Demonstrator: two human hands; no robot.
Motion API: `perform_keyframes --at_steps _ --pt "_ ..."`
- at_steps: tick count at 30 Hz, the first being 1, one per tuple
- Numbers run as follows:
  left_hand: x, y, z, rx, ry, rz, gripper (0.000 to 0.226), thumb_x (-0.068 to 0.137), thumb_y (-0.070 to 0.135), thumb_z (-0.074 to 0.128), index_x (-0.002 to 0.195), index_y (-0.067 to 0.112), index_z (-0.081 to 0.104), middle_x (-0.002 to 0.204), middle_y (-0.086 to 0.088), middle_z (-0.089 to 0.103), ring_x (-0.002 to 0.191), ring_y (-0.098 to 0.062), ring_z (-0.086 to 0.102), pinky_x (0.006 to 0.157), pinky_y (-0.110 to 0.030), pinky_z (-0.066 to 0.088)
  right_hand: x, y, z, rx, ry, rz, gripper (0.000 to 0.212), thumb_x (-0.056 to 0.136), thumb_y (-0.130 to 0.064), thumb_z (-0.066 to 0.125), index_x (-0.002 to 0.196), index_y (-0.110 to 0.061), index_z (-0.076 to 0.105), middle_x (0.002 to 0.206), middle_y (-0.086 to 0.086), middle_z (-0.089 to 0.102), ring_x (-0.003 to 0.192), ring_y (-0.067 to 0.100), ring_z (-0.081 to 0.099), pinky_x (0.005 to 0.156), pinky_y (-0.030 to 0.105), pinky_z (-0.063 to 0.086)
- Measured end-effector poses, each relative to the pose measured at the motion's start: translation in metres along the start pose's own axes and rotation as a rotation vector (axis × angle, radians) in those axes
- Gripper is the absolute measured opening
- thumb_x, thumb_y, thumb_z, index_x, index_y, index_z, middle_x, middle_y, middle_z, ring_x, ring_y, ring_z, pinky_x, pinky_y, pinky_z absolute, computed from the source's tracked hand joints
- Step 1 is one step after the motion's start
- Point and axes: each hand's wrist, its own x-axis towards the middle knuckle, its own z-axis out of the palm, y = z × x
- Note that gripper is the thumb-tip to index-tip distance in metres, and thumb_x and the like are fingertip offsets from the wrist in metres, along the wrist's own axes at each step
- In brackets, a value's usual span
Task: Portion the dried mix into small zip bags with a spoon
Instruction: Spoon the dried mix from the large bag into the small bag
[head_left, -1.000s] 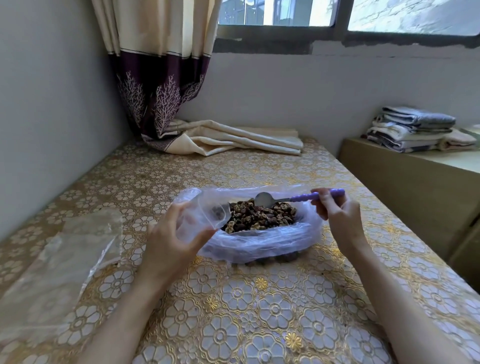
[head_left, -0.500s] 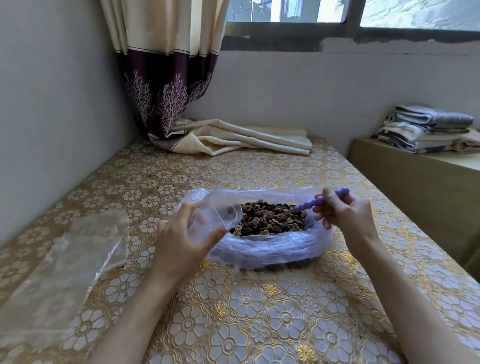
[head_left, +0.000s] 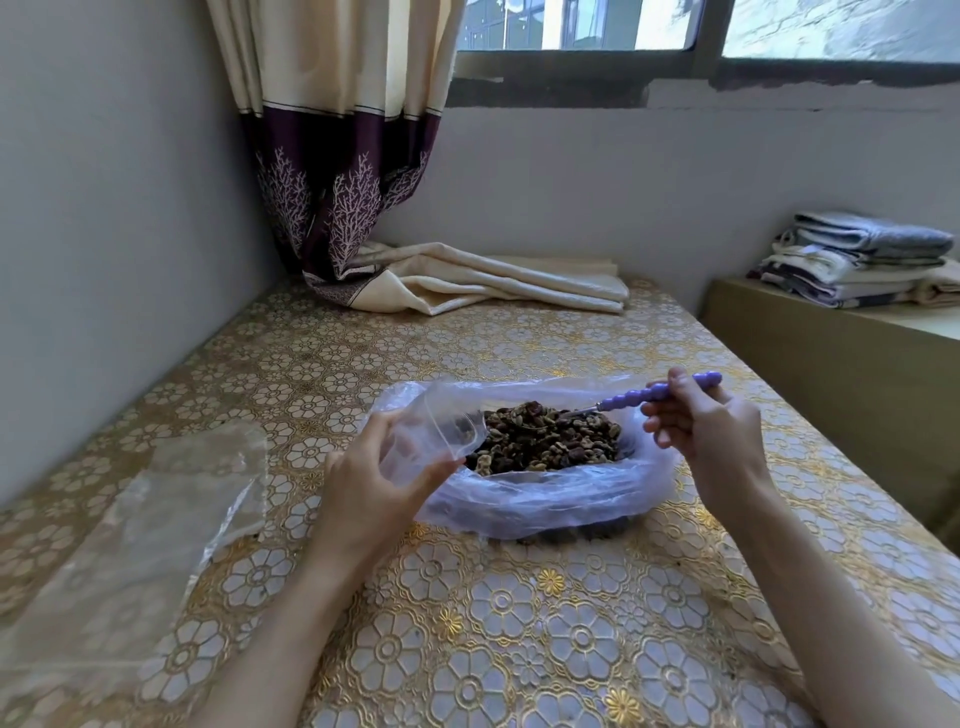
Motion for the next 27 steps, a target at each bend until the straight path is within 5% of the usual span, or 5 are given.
perform_keyframes --at_steps 12,15,19,22,27 --pt "-0.002 -0.002 0.0 -0.095 -0.035 -0.074 0.078 0.051 0.084 0.051 0.111 0.034 0.047 0.105 0.006 0.059 0.105 -0.022 0.055 0.084 -0.046 0.052 -0.016 -0.037 0.052 0.049 -0.214 -0.099 0.028 0.095 -0.017 0.052 0.074 -0.002 0.061 0.056 0.004 0.065 0.044 0.012 0.056 0.04 0.019 0.042" --pt "-0.002 0.0 0.0 -0.144 -0.042 -0.062 0.073 0.057 0.081 0.056 0.108 0.029 0.052 0.101 0.008 0.063 0.096 -0.012 0.061 0.079 -0.038 0.055 -0.026 -0.038 0.069 -0.025 -0.309 -0.161 0.026 0.094 -0.016 0.053 0.074 -0.001 0.062 0.056 0.004 0.065 0.045 0.014 0.057 0.039 0.02 0.042" --pt "-0.003 0.002 0.0 -0.228 -0.025 -0.022 0.044 0.06 0.065 0.061 0.091 0.036 0.051 0.086 0.021 0.062 0.078 0.016 0.059 0.065 -0.007 0.05 -0.037 -0.037 0.089 -0.175 -0.434 -0.303 0.023 0.093 -0.01 0.054 0.077 0.004 0.062 0.058 -0.002 0.068 0.046 0.014 0.057 0.04 0.021 0.044" --pt "-0.002 0.003 0.0 -0.253 -0.017 -0.013 0.044 0.06 0.063 0.061 0.087 0.03 0.051 0.074 0.012 0.06 0.065 0.01 0.056 0.059 -0.006 0.044 -0.042 -0.036 0.094 -0.253 -0.54 -0.395 0.022 0.093 -0.008 0.054 0.083 0.012 0.058 0.064 -0.006 0.071 0.05 0.014 0.056 0.045 0.022 0.046" --pt "0.0 0.0 0.002 -0.338 -0.019 0.002 0.043 0.064 0.06 0.063 0.085 0.025 0.053 0.07 0.008 0.059 0.058 0.0 0.052 0.059 -0.013 0.046 -0.044 -0.041 0.087 -0.31 -0.635 -0.403 0.01 0.093 -0.005 0.052 0.09 -0.005 0.062 0.07 -0.005 0.068 0.058 0.009 0.058 0.055 0.018 0.047"
